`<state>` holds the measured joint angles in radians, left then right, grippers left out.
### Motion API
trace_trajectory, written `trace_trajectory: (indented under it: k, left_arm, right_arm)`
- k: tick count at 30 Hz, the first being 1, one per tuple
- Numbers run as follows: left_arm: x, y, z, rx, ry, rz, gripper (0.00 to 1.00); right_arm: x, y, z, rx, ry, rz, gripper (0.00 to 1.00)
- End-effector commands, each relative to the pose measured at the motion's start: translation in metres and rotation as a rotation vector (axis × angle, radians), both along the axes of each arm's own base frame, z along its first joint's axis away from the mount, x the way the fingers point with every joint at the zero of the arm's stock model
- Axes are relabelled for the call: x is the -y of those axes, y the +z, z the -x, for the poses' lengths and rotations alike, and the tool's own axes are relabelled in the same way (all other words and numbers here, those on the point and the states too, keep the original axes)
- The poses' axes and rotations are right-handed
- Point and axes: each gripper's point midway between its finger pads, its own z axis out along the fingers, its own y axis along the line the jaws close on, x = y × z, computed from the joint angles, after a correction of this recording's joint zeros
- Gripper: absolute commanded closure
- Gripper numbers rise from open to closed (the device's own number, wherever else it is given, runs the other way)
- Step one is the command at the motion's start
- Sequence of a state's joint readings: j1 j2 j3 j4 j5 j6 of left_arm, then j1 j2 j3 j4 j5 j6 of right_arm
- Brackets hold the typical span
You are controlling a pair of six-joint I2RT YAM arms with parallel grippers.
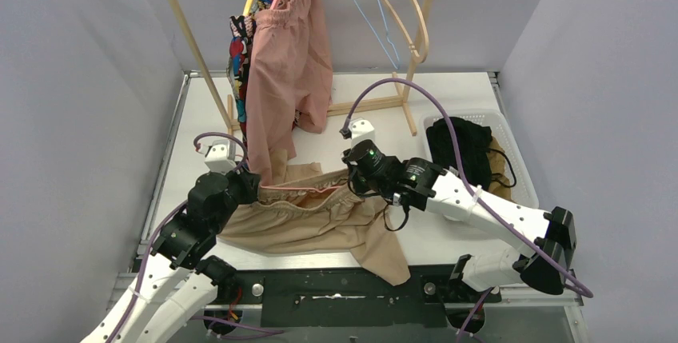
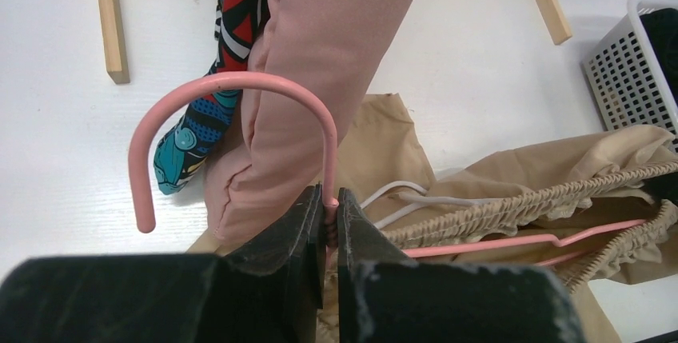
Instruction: Remove the shorts from the hanger
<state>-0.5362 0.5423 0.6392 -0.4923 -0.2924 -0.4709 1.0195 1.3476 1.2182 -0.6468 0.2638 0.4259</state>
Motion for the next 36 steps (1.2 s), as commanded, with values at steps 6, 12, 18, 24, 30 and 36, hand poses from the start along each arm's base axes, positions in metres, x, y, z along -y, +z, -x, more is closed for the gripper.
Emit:
trace_trajectory:
  k: [6,12,18,24,30,36]
  left_arm:
    - [-0.010,0.027,-0.004,0.093,0.055,0.026,1.00]
    - [-0.010,0.026,-0.004,0.088,0.057,0.024,1.00]
    - [-0.010,0.026,-0.004,0.088,0.056,0.024,1.00]
    - [-0.010,0.027,-0.004,0.092,0.058,0.027,1.00]
    - [-0.009,0.027,-0.004,0.094,0.055,0.030,1.00]
    - [-0.007,0.018,-0.004,0.078,0.043,0.024,1.00]
  right_arm:
    - [0.038,-0.002,-0.006,0.031,-0.120,-0.007,1.00]
    - [0.018,-0.013,0.000,0.003,-0.003,-0.020,0.93]
    - [-0.012,-0.014,0.008,-0.010,0.108,-0.039,0.86]
    - [-0.006,0.000,0.005,0.020,0.086,-0.036,0.64]
    - [0.003,0.020,0.004,0.091,0.065,-0.092,0.44]
    - [-0.032,0.027,0.033,0.108,0.377,-0.205,0.35]
